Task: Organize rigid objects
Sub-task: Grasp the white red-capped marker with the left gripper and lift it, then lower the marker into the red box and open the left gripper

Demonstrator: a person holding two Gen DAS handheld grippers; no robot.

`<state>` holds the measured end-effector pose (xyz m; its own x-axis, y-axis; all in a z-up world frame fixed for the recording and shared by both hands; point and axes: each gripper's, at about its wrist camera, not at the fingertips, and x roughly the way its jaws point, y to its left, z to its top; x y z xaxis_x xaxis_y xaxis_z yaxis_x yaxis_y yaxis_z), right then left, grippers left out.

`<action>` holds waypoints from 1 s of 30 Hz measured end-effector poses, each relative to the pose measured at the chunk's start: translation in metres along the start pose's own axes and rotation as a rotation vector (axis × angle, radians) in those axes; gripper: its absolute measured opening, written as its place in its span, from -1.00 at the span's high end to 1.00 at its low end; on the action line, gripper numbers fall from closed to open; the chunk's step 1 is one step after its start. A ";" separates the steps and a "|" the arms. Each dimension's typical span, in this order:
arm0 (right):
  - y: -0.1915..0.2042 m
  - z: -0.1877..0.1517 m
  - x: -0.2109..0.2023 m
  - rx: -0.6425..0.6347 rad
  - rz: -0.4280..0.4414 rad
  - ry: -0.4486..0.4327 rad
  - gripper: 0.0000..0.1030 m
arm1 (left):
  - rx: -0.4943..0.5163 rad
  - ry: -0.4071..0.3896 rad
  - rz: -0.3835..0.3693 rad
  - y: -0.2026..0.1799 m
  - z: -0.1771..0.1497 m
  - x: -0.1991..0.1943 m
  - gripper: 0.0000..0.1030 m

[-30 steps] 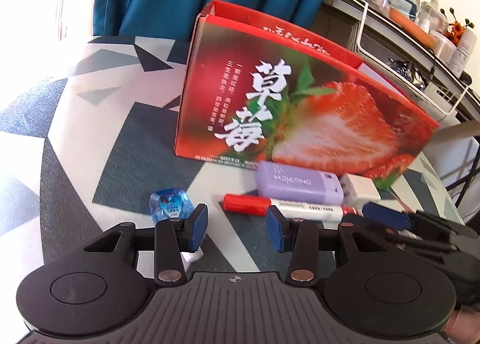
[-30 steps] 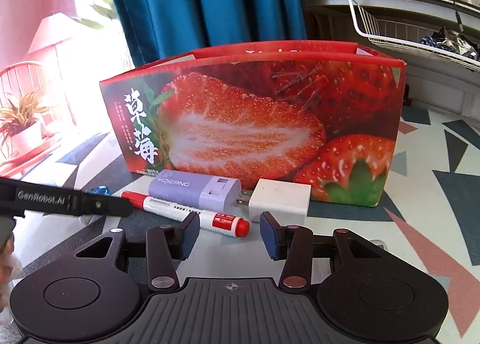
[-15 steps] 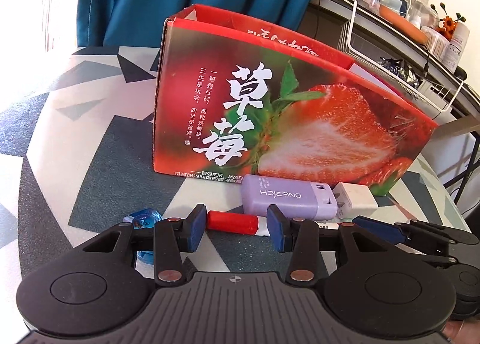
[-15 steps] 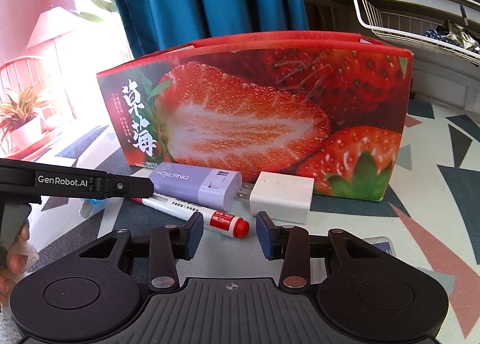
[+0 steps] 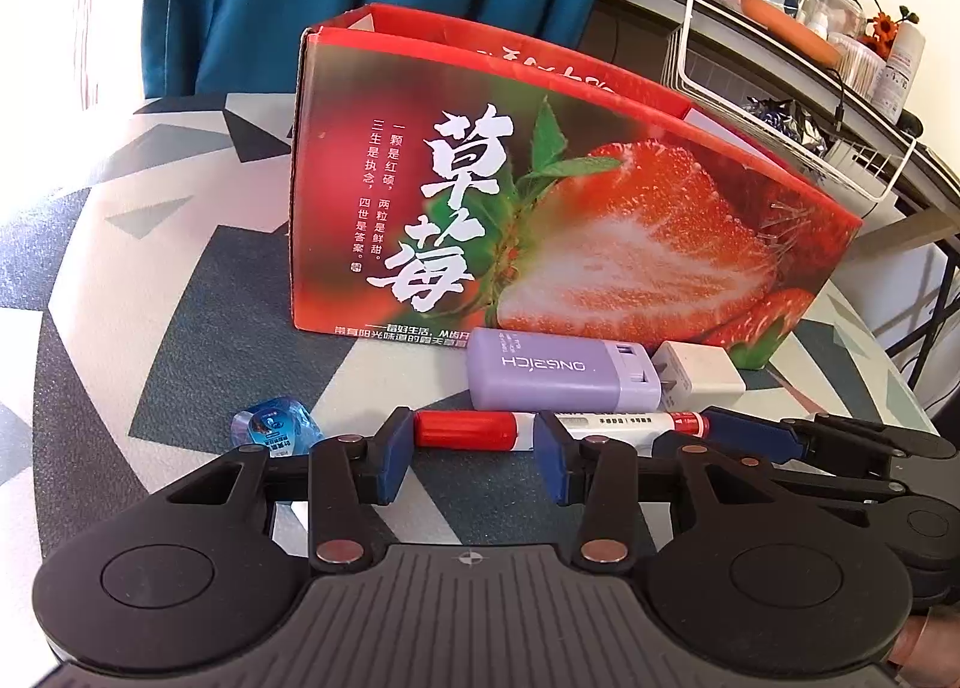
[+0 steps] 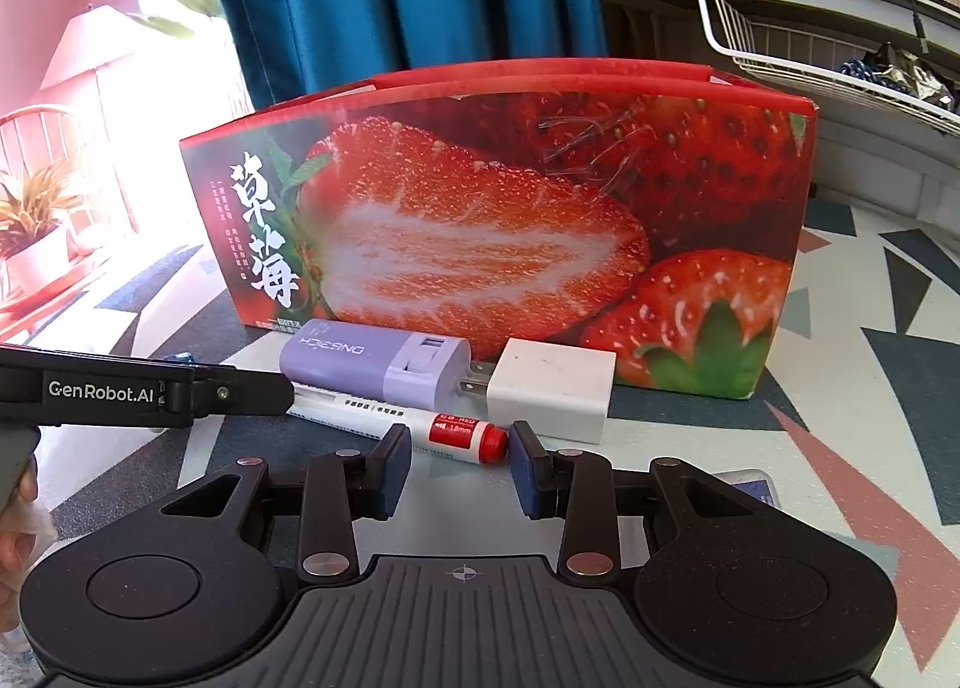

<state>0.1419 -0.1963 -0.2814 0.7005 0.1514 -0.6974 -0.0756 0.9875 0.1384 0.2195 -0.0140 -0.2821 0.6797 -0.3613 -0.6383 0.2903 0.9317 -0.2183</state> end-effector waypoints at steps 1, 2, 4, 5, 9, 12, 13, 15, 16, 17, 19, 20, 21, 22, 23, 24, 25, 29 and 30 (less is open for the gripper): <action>0.000 0.000 0.000 -0.002 -0.001 0.001 0.36 | 0.003 -0.001 0.004 -0.001 0.000 0.000 0.10; 0.001 0.000 0.001 -0.004 -0.003 0.002 0.36 | 0.005 -0.002 0.007 -0.002 -0.001 0.000 0.10; 0.002 0.000 0.001 -0.011 -0.007 0.005 0.36 | 0.003 0.001 0.010 -0.002 -0.001 -0.001 0.11; 0.002 0.000 0.001 -0.012 -0.007 0.006 0.36 | 0.001 0.003 0.012 -0.003 -0.001 -0.001 0.11; 0.006 -0.001 -0.006 -0.028 -0.018 -0.011 0.36 | -0.002 0.008 0.009 -0.005 -0.001 -0.007 0.10; 0.010 -0.001 -0.010 -0.055 -0.010 -0.020 0.36 | -0.011 0.007 0.013 -0.004 0.000 -0.014 0.11; 0.010 -0.001 -0.011 -0.059 -0.009 -0.018 0.35 | -0.013 0.001 0.014 -0.004 0.000 -0.017 0.11; 0.013 0.001 -0.015 -0.065 -0.009 -0.026 0.35 | -0.014 -0.013 0.016 -0.004 0.002 -0.024 0.11; 0.015 0.002 -0.018 -0.074 -0.012 -0.035 0.35 | -0.016 -0.021 0.017 -0.005 0.003 -0.027 0.11; 0.016 0.003 -0.021 -0.079 -0.012 -0.044 0.35 | -0.016 -0.030 0.018 -0.006 0.004 -0.031 0.11; 0.018 0.007 -0.027 -0.084 -0.013 -0.062 0.35 | -0.015 -0.047 0.017 -0.009 0.007 -0.037 0.11; 0.018 0.009 -0.030 -0.088 -0.014 -0.072 0.35 | -0.015 -0.055 0.015 -0.011 0.008 -0.040 0.11; 0.019 0.011 -0.034 -0.093 -0.016 -0.084 0.35 | -0.014 -0.065 0.012 -0.013 0.010 -0.043 0.11; 0.019 0.013 -0.038 -0.098 -0.020 -0.098 0.35 | -0.013 -0.077 0.010 -0.015 0.012 -0.047 0.11; 0.019 0.016 -0.043 -0.104 -0.023 -0.112 0.35 | -0.008 -0.092 0.007 -0.017 0.016 -0.051 0.11; 0.020 0.019 -0.047 -0.111 -0.028 -0.127 0.35 | 0.000 -0.109 0.003 -0.020 0.019 -0.055 0.11; 0.020 0.022 -0.052 -0.124 -0.037 -0.144 0.35 | 0.011 -0.126 -0.002 -0.023 0.025 -0.060 0.11; 0.022 0.042 -0.067 -0.163 -0.066 -0.208 0.35 | 0.054 -0.182 -0.019 -0.032 0.046 -0.074 0.11; 0.021 0.048 -0.069 -0.163 -0.066 -0.220 0.35 | 0.058 -0.194 -0.023 -0.034 0.052 -0.077 0.11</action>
<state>0.1258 -0.1882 -0.1965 0.8436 0.0905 -0.5293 -0.1252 0.9917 -0.0299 0.1924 -0.0196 -0.1874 0.7881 -0.3878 -0.4781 0.3414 0.9216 -0.1847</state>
